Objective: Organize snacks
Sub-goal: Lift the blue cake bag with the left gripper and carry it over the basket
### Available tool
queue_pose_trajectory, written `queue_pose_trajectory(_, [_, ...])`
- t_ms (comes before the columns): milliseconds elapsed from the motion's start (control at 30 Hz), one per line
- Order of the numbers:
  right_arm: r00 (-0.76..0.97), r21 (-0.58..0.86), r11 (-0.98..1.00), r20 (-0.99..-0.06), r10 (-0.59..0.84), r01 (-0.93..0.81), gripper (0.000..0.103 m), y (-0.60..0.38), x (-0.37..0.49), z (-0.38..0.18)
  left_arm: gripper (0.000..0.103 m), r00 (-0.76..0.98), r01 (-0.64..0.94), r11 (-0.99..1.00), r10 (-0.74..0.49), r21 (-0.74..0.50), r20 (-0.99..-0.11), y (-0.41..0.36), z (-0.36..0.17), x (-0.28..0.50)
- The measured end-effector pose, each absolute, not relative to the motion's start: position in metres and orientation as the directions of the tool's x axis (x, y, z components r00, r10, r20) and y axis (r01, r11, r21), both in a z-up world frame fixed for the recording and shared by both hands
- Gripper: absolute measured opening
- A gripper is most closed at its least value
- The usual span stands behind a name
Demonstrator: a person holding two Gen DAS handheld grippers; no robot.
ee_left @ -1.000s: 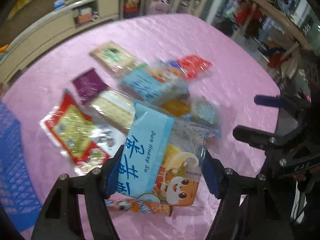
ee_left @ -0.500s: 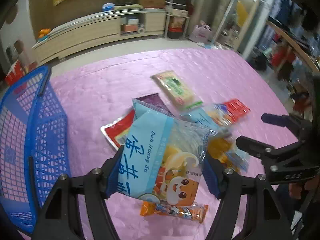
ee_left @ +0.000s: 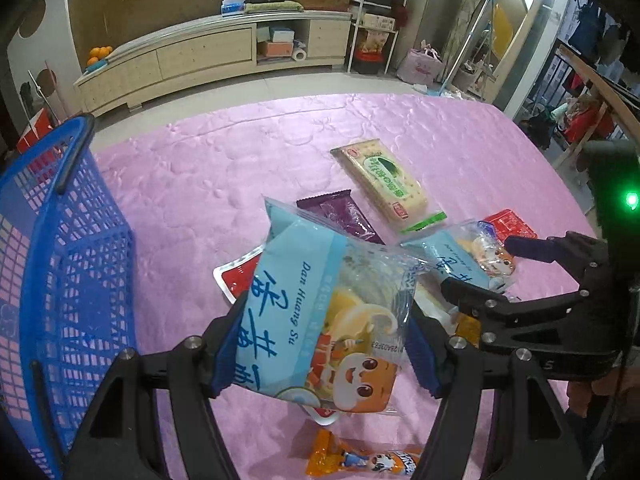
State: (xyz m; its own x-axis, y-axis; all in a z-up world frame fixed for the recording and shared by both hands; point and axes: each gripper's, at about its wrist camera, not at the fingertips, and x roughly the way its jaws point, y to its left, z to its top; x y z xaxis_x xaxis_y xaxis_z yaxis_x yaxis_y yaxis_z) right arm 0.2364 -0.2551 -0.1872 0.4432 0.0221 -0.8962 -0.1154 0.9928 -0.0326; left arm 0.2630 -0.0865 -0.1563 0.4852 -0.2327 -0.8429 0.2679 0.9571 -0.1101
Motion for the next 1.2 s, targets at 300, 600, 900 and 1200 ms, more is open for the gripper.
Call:
queue_pose_trajectory(300, [0.417, 0.013, 0.994, -0.907, 0.056, -0.105, 0.072, -0.26, 0.239, -0.199, 0.068, 0.485, 0.244, 0.963, -0.22, -0.111, -0.847, -0.081, -0.16, 0.262])
queue_pose_trajectory(600, [0.479, 0.072, 0.991, -0.87, 0.119, -0.116, 0.07, -0.263, 0.208, -0.166, 0.068, 0.507, 0.244, 0.962, -0.234, -0.122, -0.829, -0.075, -0.134, 0.243])
queue_pose_trajectory(900, [0.56, 0.086, 0.986, -0.814, 0.153, -0.144, 0.07, -0.256, 0.171, -0.11, 0.068, 0.584, 0.249, 0.963, -0.233, -0.102, -0.777, -0.065, -0.083, 0.203])
queue_pose_trajectory(1200, [0.64, 0.098, 0.976, -0.741, 0.203, -0.196, 0.07, -0.229, 0.138, -0.05, 0.068, 0.664, 0.25, 0.966, -0.224, -0.07, -0.713, -0.039, -0.028, 0.162])
